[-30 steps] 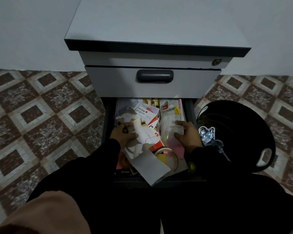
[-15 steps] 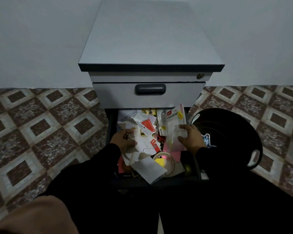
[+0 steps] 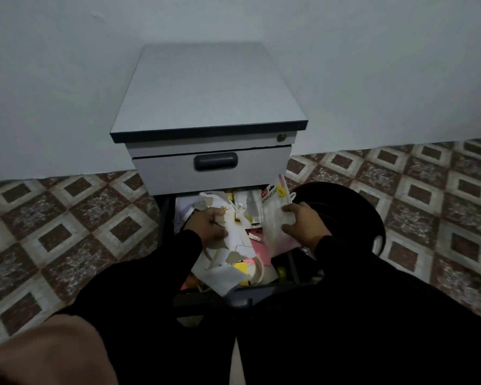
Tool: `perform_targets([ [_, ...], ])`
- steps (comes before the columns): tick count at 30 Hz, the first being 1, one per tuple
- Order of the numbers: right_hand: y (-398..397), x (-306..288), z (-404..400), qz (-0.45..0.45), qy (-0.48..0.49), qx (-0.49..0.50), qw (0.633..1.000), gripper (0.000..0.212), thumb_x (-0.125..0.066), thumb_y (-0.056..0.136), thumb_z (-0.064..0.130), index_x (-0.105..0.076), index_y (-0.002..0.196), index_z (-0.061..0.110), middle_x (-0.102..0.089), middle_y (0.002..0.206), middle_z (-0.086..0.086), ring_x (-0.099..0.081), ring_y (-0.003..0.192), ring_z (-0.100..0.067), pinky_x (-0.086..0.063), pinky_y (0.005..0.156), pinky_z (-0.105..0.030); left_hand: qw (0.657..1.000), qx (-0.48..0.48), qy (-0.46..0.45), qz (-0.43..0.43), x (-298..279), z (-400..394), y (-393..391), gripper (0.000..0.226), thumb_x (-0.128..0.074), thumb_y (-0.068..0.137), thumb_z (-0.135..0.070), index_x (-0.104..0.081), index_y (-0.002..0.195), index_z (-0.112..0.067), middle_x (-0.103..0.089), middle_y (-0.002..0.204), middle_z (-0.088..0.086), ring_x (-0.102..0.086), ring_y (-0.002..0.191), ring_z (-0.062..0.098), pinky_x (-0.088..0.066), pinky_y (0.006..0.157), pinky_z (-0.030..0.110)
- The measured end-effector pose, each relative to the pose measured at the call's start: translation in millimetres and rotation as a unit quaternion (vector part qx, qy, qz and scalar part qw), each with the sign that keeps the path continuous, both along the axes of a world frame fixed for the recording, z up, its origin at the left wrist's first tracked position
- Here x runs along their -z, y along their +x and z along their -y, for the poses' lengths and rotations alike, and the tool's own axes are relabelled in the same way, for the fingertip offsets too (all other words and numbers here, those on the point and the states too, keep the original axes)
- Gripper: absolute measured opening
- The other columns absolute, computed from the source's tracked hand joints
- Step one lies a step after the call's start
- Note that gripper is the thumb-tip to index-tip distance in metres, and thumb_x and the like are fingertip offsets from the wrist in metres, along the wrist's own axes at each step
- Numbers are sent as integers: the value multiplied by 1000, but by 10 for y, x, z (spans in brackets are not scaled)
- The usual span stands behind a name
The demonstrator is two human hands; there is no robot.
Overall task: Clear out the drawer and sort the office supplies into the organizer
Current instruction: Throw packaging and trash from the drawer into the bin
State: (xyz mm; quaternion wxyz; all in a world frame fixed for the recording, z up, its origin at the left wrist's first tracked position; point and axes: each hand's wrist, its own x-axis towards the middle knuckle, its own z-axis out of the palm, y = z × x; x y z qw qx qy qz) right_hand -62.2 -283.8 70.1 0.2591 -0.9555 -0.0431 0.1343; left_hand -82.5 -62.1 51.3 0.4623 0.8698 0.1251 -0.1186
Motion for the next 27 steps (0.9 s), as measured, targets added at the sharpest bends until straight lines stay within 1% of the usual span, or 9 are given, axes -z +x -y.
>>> perform_targets([
  [2,-36,-67,136,6,-1,7,1000,51,-59,87,12,-45,135,8,-41,133,-14,-45,121,-28,-34,94,-25,999,32,-6,3,-95,176,23,49,-68,78,4,-55,124,-7,-61,111,16,-52,92,18,-42,66,17],
  [4,-62,-126,298,12,-3,21,1000,50,-59,87,12,-46,135,8,-42,131,-14,-46,119,-28,-35,93,-26,998,55,-39,-3,-168,360,66,50,-65,78,10,-54,125,-3,-60,102,12,-54,82,12,-42,56,12],
  [7,-57,-192,557,17,-10,41,999,48,-58,89,14,-45,135,9,-42,131,-13,-47,117,-28,-36,90,-25,994,77,-73,0,-238,656,172,52,-62,76,19,-50,125,7,-58,103,20,-53,62,4,-42,51,6],
  [9,-27,-213,719,11,-14,54,998,47,-57,91,15,-43,136,9,-39,134,-12,-46,117,-27,-35,92,-26,993,95,-74,13,-279,874,238,52,-63,75,20,-51,125,7,-56,117,31,-47,63,4,-41,50,4],
  [11,19,-209,868,3,-15,68,998,47,-56,93,15,-41,137,10,-36,138,-11,-46,117,-26,-36,94,-28,992,106,-72,9,-278,1093,309,52,-63,76,18,-51,125,6,-53,124,31,-49,68,10,-41,49,6],
  [14,94,-144,1073,-5,-11,91,996,48,-55,93,16,-40,138,10,-35,139,-10,-47,115,-25,-36,91,-26,990,130,-49,-4,-179,1382,463,53,-66,76,14,-52,126,2,-52,127,28,-52,85,17,-43,56,12],
  [16,146,-71,1192,-14,-8,102,995,48,-55,94,16,-39,138,10,-35,139,-10,-48,114,-25,-36,91,-26,989,145,-28,-15,-71,1550,605,55,-69,75,10,-52,127,-1,-51,129,27,-59,101,28,-47,74,21],
  [18,209,18,1293,-25,-9,109,994,48,-54,94,15,-38,139,11,-34,140,-10,-48,115,-25,-36,95,-28,987,161,-1,-22,32,1699,731,56,-70,76,4,-52,128,-4,-53,130,22,-54,115,33,-44,89,29],
  [27,585,457,1585,-81,-14,134,988,47,-52,96,15,-37,140,13,-31,145,-9,-49,116,-26,-37,97,-31,974,208,87,-36,527,2047,1247,57,-69,84,-10,-45,136,-7,-39,144,14,-40,130,29,-37,104,32],
])
